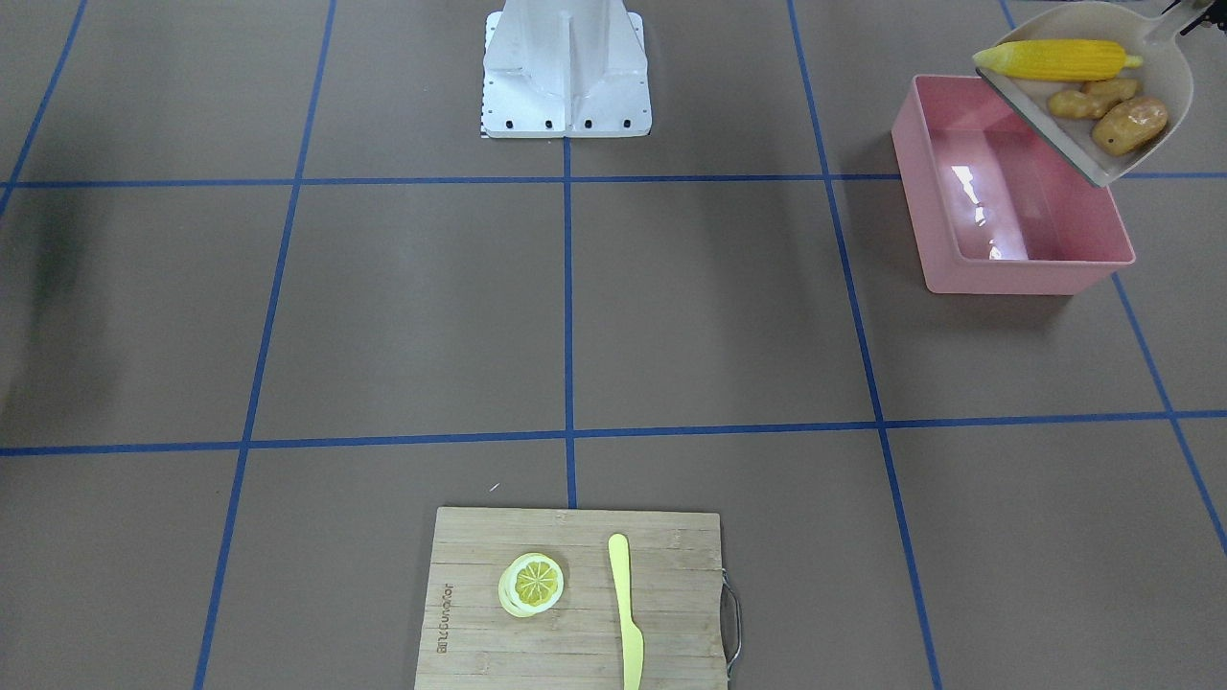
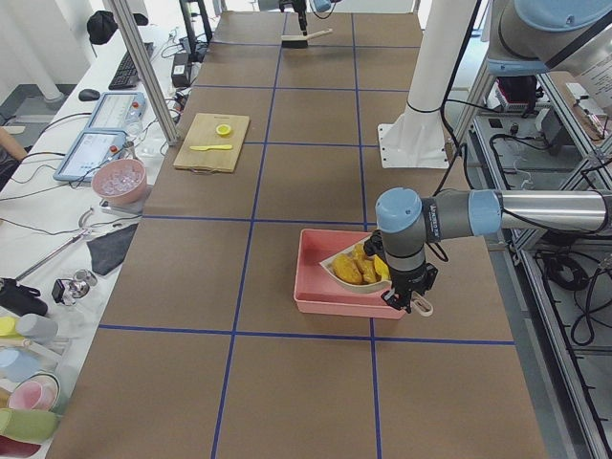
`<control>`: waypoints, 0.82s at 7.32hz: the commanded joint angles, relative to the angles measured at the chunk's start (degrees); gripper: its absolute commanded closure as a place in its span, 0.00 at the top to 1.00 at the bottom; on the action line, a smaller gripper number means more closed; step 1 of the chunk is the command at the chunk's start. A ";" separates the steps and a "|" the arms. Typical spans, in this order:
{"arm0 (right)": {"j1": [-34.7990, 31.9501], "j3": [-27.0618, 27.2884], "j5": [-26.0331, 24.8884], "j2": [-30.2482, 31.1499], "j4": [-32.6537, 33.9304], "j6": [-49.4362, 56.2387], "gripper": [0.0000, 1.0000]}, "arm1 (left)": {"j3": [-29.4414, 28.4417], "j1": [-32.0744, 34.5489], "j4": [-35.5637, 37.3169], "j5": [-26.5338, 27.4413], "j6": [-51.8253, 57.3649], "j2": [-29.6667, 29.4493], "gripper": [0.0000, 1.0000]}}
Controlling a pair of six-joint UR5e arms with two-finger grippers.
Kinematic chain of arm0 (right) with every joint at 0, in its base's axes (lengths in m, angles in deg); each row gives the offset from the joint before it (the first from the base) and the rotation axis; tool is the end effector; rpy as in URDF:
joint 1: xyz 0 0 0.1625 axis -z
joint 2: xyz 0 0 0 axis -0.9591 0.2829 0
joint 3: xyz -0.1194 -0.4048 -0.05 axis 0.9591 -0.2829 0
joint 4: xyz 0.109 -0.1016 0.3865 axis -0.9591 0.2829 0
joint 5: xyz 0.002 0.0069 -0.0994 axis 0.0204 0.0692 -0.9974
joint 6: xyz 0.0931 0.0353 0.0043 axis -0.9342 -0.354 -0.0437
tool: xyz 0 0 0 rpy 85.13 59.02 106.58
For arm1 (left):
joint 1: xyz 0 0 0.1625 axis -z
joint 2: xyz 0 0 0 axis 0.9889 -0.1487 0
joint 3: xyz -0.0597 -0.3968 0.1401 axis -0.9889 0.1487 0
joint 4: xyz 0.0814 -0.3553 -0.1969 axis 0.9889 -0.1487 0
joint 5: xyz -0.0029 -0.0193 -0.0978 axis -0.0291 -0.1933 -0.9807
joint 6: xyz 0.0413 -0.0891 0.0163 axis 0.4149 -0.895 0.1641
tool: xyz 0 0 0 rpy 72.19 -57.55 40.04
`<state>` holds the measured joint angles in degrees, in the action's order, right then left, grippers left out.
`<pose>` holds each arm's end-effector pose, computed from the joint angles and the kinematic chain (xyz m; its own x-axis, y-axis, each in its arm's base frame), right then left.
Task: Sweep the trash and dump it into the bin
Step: 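Tilt the dustpan over the pink bin with the left gripper to dump items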
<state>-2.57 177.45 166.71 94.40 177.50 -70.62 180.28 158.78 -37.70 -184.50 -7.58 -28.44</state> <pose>-0.0539 -0.5104 0.6453 0.7771 -0.0411 0.6281 0.1300 0.9868 -0.0963 -0.0301 -0.1981 0.5849 0.2521 0.8289 -0.4993 -0.7923 0.4730 0.3853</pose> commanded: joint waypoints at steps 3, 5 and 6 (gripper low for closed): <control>-10.84 1.89 -1.83 -0.47 -0.24 0.83 1.00 | 0.14 -5.67 6.49 2.52 4.20 -1.26 0.00; -12.98 5.05 -1.83 2.16 -0.24 0.75 1.00 | 0.50 -6.05 10.26 5.14 4.20 -2.05 0.00; -13.16 6.37 -1.92 3.74 -0.24 0.75 1.00 | 0.50 -6.05 14.02 5.85 5.07 -3.54 0.00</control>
<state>-14.94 182.03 164.84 96.27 177.26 -69.88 180.72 152.97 -27.58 -179.82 -3.20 -30.58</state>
